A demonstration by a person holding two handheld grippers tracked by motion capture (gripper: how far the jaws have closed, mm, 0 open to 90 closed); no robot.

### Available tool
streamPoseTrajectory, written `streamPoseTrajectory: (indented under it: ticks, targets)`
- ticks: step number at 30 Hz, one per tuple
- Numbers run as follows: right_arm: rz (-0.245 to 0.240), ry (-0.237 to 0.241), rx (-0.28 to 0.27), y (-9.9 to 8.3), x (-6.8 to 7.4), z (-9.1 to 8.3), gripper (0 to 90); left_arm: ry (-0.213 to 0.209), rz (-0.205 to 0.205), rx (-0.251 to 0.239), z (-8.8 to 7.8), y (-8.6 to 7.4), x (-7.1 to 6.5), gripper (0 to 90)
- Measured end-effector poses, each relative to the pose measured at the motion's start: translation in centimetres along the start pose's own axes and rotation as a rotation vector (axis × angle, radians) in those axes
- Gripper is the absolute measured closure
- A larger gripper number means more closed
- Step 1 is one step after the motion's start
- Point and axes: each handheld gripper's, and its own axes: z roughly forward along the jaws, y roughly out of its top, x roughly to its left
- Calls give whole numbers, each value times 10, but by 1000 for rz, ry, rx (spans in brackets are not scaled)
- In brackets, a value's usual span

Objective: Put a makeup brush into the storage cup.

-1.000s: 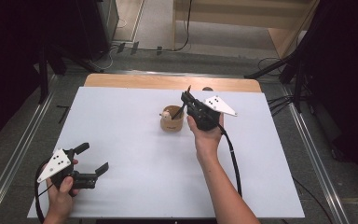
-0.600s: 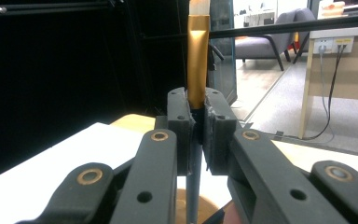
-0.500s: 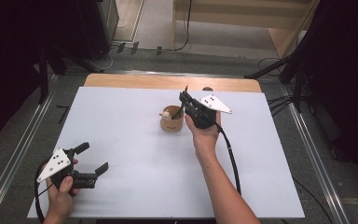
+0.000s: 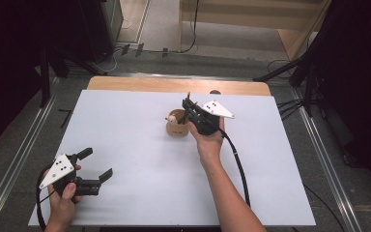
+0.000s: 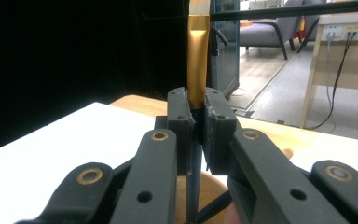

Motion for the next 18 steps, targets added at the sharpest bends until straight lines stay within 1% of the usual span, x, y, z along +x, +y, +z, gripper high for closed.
streamPoseTrajectory:
  ticks: [5, 9, 13, 14, 16, 18]
  targets:
    - [-7, -8, 29, -6, 2, 4, 841, -1, 5, 3, 0, 0, -1, 0]
    - [0, -21, 57, -11, 2, 6, 841, 6, 16, 10, 1, 0, -1, 0]
    - [4, -29, 59, -13, 2, 7, 834, 7, 16, 10, 1, 0, -1, 0]
    - [14, -32, 65, -13, 1, 6, 827, 5, 17, 10, 1, 0, -1, 0]
    - [33, -35, 67, -13, -1, 5, 783, 8, 20, 12, 1, 0, -1, 0]
    - [38, -39, 69, -12, -2, 3, 776, 6, 16, 12, 1, 0, -1, 0]
